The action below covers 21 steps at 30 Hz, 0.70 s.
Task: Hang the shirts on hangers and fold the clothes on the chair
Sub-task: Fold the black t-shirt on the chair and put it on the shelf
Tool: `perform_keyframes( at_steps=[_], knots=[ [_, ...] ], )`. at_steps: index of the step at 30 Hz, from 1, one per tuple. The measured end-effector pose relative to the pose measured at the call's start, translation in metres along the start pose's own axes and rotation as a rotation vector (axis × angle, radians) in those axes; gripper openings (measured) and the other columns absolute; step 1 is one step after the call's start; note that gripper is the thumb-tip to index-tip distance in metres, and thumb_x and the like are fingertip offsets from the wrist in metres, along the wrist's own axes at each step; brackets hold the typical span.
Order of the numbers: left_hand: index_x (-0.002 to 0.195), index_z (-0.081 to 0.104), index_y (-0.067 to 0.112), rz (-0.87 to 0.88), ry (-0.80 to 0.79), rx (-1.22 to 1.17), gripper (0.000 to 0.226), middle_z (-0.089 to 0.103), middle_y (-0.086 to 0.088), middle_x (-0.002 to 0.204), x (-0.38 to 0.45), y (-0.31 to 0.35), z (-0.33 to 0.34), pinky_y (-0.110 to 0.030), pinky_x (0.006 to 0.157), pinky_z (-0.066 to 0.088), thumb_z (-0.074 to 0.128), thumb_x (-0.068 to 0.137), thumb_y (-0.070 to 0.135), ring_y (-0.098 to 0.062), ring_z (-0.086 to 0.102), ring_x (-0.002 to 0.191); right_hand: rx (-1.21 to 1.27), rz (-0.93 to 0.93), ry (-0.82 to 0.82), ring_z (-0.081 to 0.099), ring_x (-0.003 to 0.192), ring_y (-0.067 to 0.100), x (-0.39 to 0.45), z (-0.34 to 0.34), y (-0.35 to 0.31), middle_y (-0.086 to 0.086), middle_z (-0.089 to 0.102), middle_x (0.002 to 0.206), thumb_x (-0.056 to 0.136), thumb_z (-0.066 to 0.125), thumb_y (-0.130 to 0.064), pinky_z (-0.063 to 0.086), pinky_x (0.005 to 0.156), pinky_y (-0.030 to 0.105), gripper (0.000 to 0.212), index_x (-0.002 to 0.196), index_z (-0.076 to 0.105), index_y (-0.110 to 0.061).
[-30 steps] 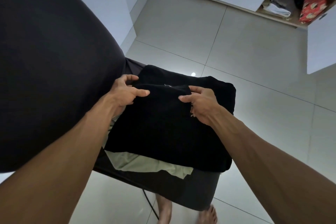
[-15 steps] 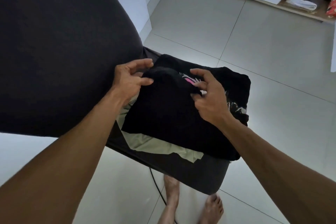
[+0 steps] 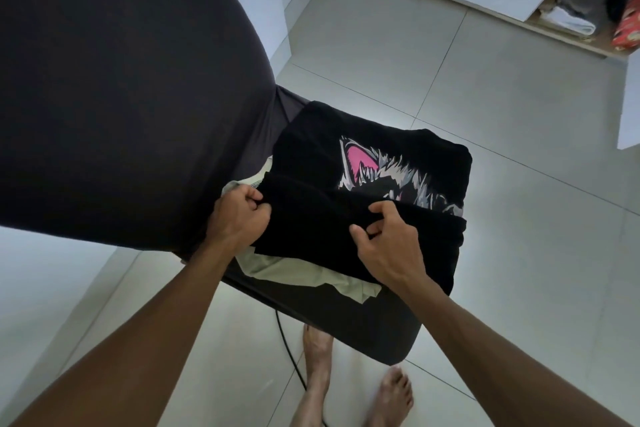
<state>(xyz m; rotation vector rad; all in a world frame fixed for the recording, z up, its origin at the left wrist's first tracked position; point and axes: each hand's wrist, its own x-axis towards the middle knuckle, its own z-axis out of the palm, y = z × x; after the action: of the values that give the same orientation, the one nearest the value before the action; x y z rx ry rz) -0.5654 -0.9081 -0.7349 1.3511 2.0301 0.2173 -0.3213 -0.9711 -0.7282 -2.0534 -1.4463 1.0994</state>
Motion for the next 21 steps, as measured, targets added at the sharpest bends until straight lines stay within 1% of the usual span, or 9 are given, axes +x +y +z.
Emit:
perform_keyframes(
  at_steps=[1, 3, 6, 8, 10, 13, 16, 18, 21],
  knots=[
    [0.099, 0.064, 0.023, 0.005, 0.016, 0.031, 0.027, 0.064, 0.002, 0.096, 0.003, 0.004, 0.004, -0.040, 0.084, 0.055, 0.072, 0.081, 0.041, -0.019, 0.064, 0.088, 0.013, 0.046, -0.012, 0.066, 0.077, 0.011, 0.001, 0.003, -0.005, -0.004, 0.067, 0.089, 0.091, 0.070, -0.034, 0.059, 0.073, 0.034, 0.046, 0.129, 0.047, -0.022],
    [0.106, 0.062, 0.019, 0.010, 0.018, 0.138, 0.048, 0.064, 0.000, 0.102, 0.009, 0.013, 0.011, -0.046, 0.087, 0.054, 0.072, 0.078, 0.057, -0.022, 0.063, 0.096, 0.045, 0.091, -0.030, 0.068, 0.073, 0.013, 0.005, 0.008, -0.012, -0.003, 0.069, 0.080, 0.093, 0.069, -0.026, 0.060, 0.071, 0.038, 0.045, 0.130, 0.043, -0.024],
    [0.113, 0.054, 0.020, -0.008, 0.105, 0.113, 0.052, 0.063, -0.003, 0.112, 0.015, 0.024, 0.014, -0.049, 0.094, 0.050, 0.078, 0.078, 0.050, -0.026, 0.059, 0.108, 0.138, 0.145, 0.015, 0.067, 0.068, 0.013, 0.011, 0.010, -0.014, -0.001, 0.068, 0.074, 0.092, 0.062, -0.008, 0.061, 0.067, 0.037, 0.037, 0.124, 0.048, -0.022],
    [0.121, 0.049, 0.024, 0.130, 0.141, 0.143, 0.054, 0.055, -0.003, 0.122, 0.015, 0.028, 0.016, -0.048, 0.098, 0.046, 0.078, 0.079, 0.043, -0.026, 0.053, 0.115, 0.176, 0.151, 0.053, 0.066, 0.068, 0.013, 0.012, 0.008, -0.011, -0.002, 0.066, 0.075, 0.090, 0.059, -0.004, 0.059, 0.063, 0.032, 0.035, 0.120, 0.051, -0.019],
    [0.133, 0.047, 0.031, 0.328, 0.113, 0.328, 0.058, 0.046, -0.003, 0.130, 0.015, 0.029, 0.017, -0.048, 0.100, 0.041, 0.074, 0.082, 0.044, -0.026, 0.044, 0.121, 0.077, 0.099, 0.030, 0.061, 0.076, 0.011, 0.011, 0.008, -0.009, -0.003, 0.063, 0.088, 0.090, 0.059, -0.008, 0.052, 0.062, 0.029, 0.035, 0.123, 0.051, -0.020],
    [0.134, 0.051, 0.033, 0.449, 0.003, 0.535, 0.054, 0.036, 0.002, 0.140, 0.023, 0.041, 0.013, -0.048, 0.107, 0.033, 0.071, 0.084, 0.044, -0.026, 0.032, 0.128, -0.215, 0.018, 0.082, 0.047, 0.109, 0.016, 0.020, -0.004, 0.005, -0.001, 0.046, 0.121, 0.088, 0.059, -0.013, 0.050, 0.077, 0.030, 0.047, 0.133, 0.048, -0.023],
    [0.131, 0.052, 0.030, 0.506, -0.090, 0.567, 0.053, 0.040, 0.008, 0.137, 0.025, 0.060, 0.016, -0.042, 0.111, 0.022, 0.067, 0.080, 0.034, -0.021, 0.029, 0.130, -0.391, 0.077, -0.007, 0.035, 0.127, 0.023, 0.036, -0.034, 0.022, -0.002, 0.043, 0.134, 0.080, 0.063, -0.017, 0.043, 0.102, 0.042, 0.056, 0.133, 0.048, -0.026],
    [0.127, 0.055, 0.029, 0.595, -0.099, 0.507, 0.050, 0.047, 0.009, 0.131, 0.020, 0.077, 0.025, -0.040, 0.111, 0.019, 0.064, 0.078, 0.031, -0.018, 0.033, 0.127, -0.471, 0.061, -0.091, 0.037, 0.126, 0.023, 0.045, -0.053, 0.033, -0.003, 0.050, 0.128, 0.082, 0.063, -0.024, 0.037, 0.106, 0.044, 0.044, 0.124, 0.052, -0.026],
    [0.119, 0.058, 0.030, 0.722, -0.152, 0.525, 0.036, 0.052, 0.008, 0.124, 0.009, 0.104, 0.048, -0.043, 0.111, 0.017, 0.057, 0.084, 0.042, -0.018, 0.036, 0.124, -0.500, -0.007, -0.216, 0.046, 0.112, 0.023, 0.060, -0.075, 0.045, -0.001, 0.058, 0.108, 0.089, 0.059, -0.032, 0.045, 0.098, 0.046, 0.020, 0.108, 0.058, -0.025]
  ],
)
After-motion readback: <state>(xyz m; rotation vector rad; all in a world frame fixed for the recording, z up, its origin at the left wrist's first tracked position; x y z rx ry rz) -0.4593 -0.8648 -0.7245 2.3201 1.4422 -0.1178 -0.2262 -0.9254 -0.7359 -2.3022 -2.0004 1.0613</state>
